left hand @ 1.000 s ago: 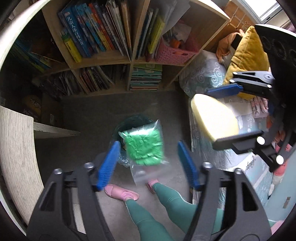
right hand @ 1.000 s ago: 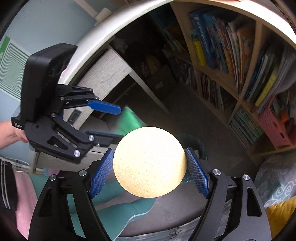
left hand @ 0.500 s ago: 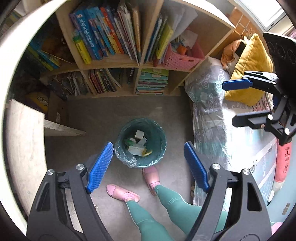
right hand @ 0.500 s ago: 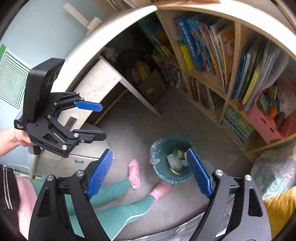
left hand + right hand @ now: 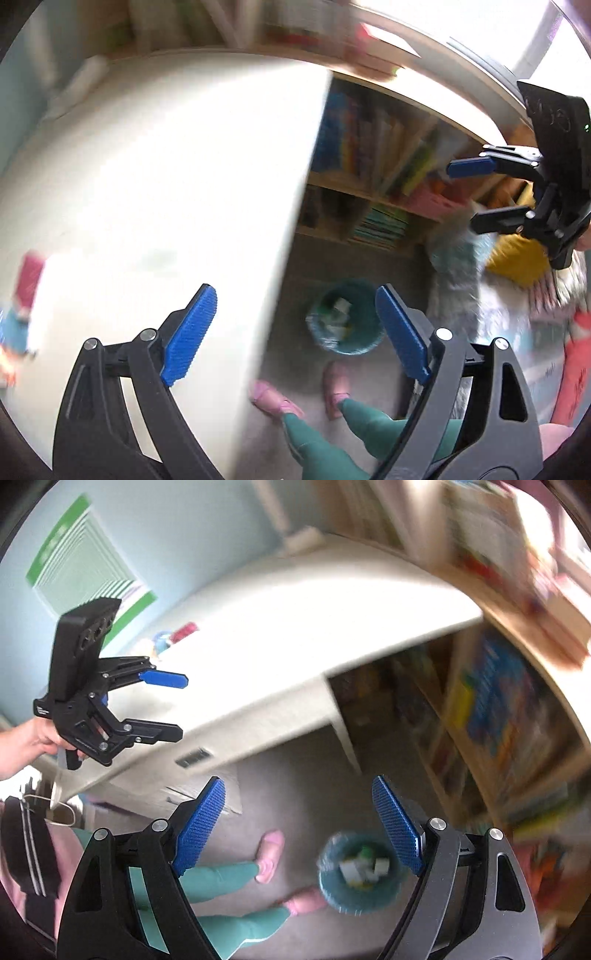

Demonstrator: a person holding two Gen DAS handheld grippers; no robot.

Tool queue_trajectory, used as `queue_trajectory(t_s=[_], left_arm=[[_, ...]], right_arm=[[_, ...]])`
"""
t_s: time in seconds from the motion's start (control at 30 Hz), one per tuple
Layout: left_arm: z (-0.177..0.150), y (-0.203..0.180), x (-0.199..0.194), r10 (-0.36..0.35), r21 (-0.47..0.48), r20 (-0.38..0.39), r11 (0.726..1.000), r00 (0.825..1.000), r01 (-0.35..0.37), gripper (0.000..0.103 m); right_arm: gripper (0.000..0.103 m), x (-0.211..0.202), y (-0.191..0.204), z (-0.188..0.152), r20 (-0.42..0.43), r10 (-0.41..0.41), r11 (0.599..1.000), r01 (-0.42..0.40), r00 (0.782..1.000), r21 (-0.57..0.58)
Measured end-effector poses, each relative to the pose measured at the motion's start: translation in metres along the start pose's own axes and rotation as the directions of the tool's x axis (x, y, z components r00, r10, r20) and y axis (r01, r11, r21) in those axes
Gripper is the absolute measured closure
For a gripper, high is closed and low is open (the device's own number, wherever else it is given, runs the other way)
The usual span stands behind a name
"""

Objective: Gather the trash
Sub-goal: 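Open both tools to drop the sponge and bag into the wastebasket, then grasp the red box with the left tool while the right grasps the white tube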

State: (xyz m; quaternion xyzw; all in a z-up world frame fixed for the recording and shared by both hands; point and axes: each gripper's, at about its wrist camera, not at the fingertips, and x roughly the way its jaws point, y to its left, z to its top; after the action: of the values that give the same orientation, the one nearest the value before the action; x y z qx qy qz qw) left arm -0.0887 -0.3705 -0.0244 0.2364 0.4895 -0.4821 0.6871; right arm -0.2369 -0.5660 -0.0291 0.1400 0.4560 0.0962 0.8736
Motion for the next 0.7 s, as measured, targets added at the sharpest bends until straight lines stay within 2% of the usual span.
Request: queue_trajectory(t_s=[0.23,0.37,0.47,0.6,0.7], left_arm=[[-0.036,0.103,-0.048,0.127,-0.173,0.043,0.978,0.991,-0.118,0.017],[-0.046,0.151,-0.067,0.183,-0.214,0.064,0.963,0.981,-0.166,0.017],[-0.045,0.184,-0.075,0.201,-0.211,0.07,0.96,0.977,-0.183,0.017],[-0.039,0.207,-0.077,0.209,-0.17,0.085,0.967,0.974,-0.192,0.017],[-0.03,0.219,-0.069,0.207,-0.122,0.077,0.973,0.975,-0.196,0.017]], right_arm=[[0.021,0.067,0.073,0.093,-0.057,0.099,0.965,-0.109,0.994,-0.24],[0.021,0.105,0.108,0.132,-0.086,0.142,0.929,-0.163,0.986,-0.333],[0.021,0.134,0.135,0.155,-0.117,0.158,0.895,-0.192,0.98,-0.403],[0.021,0.167,0.161,0.176,-0.153,0.162,0.843,-0.217,0.975,-0.492],[0.023,0.189,0.171,0.187,-0.19,0.154,0.823,-0.233,0.97,-0.518]])
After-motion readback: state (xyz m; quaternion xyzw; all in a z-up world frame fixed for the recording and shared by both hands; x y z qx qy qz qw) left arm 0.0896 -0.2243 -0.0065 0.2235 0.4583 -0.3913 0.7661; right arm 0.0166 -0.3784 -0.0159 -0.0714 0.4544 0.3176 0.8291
